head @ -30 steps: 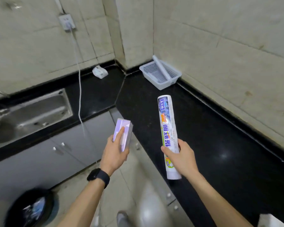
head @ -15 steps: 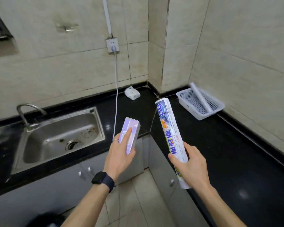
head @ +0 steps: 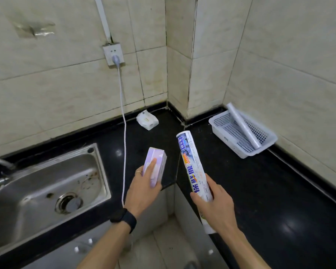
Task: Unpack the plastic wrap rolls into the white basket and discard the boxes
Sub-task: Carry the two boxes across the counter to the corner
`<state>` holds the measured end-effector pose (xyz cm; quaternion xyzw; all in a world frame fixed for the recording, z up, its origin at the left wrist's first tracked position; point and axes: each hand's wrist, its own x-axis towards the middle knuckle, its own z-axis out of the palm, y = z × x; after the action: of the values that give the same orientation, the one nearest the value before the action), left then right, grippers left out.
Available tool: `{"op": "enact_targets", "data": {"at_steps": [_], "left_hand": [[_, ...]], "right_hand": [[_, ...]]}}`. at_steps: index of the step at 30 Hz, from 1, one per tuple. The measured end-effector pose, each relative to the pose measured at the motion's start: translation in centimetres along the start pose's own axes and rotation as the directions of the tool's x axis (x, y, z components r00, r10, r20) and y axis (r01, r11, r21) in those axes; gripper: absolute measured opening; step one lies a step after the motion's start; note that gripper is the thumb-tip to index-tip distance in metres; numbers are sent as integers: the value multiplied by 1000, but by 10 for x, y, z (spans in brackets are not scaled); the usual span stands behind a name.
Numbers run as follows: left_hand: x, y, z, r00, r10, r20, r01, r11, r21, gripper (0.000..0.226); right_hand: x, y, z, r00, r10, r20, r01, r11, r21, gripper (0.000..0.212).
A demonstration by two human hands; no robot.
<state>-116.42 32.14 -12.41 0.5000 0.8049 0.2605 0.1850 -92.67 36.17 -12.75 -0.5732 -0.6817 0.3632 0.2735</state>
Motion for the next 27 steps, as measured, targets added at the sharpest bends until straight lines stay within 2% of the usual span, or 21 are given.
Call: {"op": "enact_targets", "data": {"at_steps": [9,18,27], "left_hand": [[101,-5,41,979,-108,174,110,994,0,75],[226,-19,110,900,-173,399,141,984,109,77],[359,6,152,912,-107,396,75,993,95,74]], "right_hand": [[88,16,23,989,131,73,-129,991,-40,79],[190,45,62,948,297,116,-273,943,-188,70],[311,54,107,905,425,-5,-421,893,-158,73]]}}
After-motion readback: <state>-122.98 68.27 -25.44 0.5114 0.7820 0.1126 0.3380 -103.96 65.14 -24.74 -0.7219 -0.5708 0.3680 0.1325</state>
